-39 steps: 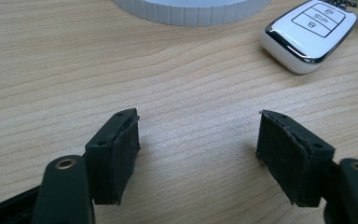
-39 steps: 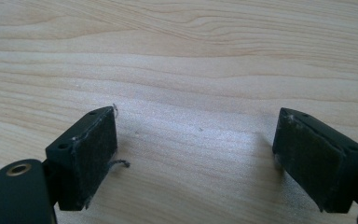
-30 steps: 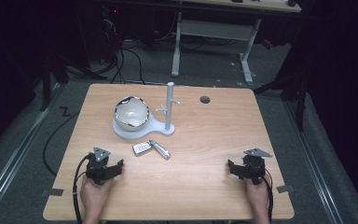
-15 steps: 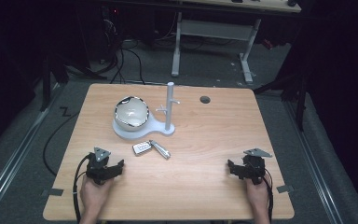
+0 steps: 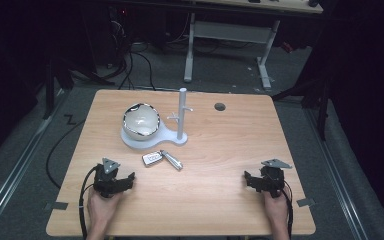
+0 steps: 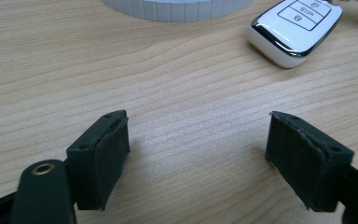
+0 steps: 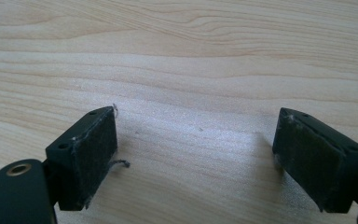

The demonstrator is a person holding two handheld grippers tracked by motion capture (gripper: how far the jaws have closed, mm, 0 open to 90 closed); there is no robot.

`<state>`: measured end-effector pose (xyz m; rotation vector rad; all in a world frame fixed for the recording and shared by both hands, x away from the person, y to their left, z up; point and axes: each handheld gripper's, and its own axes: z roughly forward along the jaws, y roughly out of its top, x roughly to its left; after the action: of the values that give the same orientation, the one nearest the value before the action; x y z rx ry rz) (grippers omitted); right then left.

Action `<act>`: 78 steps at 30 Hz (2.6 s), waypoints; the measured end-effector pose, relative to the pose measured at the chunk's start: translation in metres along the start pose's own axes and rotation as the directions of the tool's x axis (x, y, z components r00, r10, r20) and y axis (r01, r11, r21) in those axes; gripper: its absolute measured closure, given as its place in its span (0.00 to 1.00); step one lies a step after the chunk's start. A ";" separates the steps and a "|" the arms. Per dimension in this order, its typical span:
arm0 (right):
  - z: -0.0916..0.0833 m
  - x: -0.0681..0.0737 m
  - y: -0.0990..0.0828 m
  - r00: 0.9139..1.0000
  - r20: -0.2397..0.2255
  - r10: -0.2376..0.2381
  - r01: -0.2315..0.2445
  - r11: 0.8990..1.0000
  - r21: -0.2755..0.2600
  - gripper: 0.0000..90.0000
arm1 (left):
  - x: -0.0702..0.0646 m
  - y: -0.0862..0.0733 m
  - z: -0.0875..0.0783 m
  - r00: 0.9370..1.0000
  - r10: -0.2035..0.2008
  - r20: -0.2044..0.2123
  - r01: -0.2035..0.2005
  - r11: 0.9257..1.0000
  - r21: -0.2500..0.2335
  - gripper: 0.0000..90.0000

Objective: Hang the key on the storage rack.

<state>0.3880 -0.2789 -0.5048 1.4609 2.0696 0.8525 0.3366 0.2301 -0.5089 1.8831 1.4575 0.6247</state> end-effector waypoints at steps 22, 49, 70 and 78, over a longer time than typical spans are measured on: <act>0.000 0.000 0.000 1.000 0.000 0.000 0.000 1.000 0.000 0.15 | -0.026 0.031 0.007 0.991 0.065 0.120 -0.058 0.997 -0.056 0.24; 0.000 0.000 0.000 1.000 -0.001 0.000 0.000 1.000 0.000 0.15 | -0.046 0.071 0.060 0.968 0.180 0.173 -0.183 0.983 0.002 0.35; 0.000 0.000 0.000 1.000 -0.002 -0.001 0.001 1.000 -0.001 0.15 | -0.053 0.064 0.062 0.974 0.170 0.153 -0.176 0.984 0.024 0.55; 0.000 0.000 0.000 1.000 -0.002 -0.001 0.001 1.000 -0.001 0.15 | -0.050 0.068 0.053 0.975 0.122 0.184 -0.122 0.992 -0.010 0.56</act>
<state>0.3880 -0.2791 -0.5048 1.4592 2.0709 0.8555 0.4058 0.1600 -0.4920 1.9867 1.2323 0.4910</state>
